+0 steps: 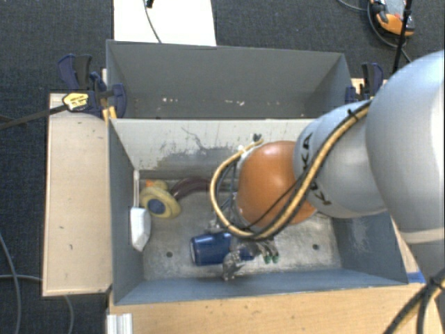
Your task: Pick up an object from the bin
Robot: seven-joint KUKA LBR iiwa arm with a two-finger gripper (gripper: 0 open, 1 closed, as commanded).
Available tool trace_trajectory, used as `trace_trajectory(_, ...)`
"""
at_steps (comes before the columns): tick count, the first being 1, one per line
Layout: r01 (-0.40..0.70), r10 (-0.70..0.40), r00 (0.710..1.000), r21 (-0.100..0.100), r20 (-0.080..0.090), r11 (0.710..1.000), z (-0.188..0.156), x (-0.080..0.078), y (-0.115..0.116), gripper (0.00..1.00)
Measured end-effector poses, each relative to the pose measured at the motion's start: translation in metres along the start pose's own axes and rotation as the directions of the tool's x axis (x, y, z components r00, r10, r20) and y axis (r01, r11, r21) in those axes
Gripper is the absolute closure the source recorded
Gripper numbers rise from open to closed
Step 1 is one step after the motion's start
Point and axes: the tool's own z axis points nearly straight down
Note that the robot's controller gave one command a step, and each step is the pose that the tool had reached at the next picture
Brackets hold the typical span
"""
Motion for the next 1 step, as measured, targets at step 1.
trace_trajectory(1,-0.003,0.003,1.0,0.001,-0.009,1.0,-0.1514,-0.0003,0.0011,1.0)
